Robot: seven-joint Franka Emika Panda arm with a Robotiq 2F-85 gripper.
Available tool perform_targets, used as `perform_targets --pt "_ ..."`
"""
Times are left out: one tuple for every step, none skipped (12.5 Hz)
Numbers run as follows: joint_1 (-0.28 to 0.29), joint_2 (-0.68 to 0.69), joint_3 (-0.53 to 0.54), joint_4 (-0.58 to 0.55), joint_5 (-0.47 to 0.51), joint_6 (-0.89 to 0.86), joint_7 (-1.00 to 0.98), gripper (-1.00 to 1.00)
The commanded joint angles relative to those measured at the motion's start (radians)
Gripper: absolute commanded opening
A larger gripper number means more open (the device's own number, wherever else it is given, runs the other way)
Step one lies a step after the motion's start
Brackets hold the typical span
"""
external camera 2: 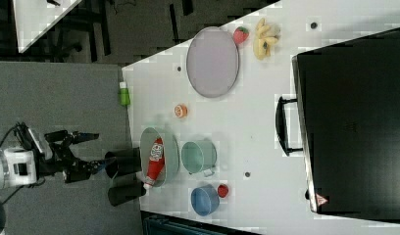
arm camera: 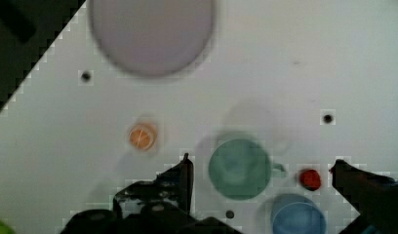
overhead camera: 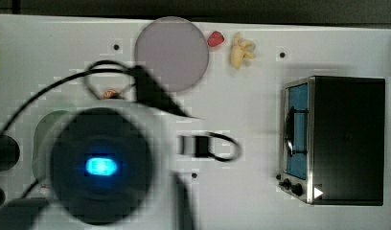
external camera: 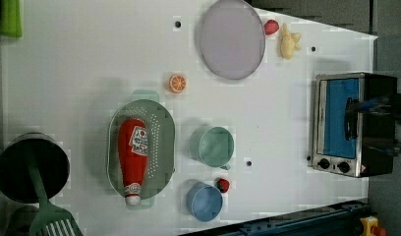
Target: Pick Ketchup from the table and place it in strainer.
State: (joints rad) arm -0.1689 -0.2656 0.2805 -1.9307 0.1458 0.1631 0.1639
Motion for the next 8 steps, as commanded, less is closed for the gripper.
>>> perform_targets --pt "-0.023 -0.001 -0.076 0.015 -0.017 -0.038 -0.056 1.00" --pt "-0.023 0.005 -0.092 0.015 -0.045 -0.037 -0.079 1.00" --pt "-0.023 0.012 -0.100 0.014 -0.080 -0.039 -0.081 1.00" --pt "-0.023 0.017 -0.101 0.015 -0.101 -0.029 -0.087 1.00" --pt "-0.023 0.018 -0.100 0.015 -0.103 -0.020 -0.089 1.00" --pt "-0.023 0.019 -0.101 0.013 -0.103 -0.021 -0.089 1.00" --pt "-0.023 0.020 -0.102 0.011 -0.103 -0.021 -0.089 1.00" --pt "-0.024 0.022 -0.104 0.010 -0.103 -0.021 -0.089 1.00"
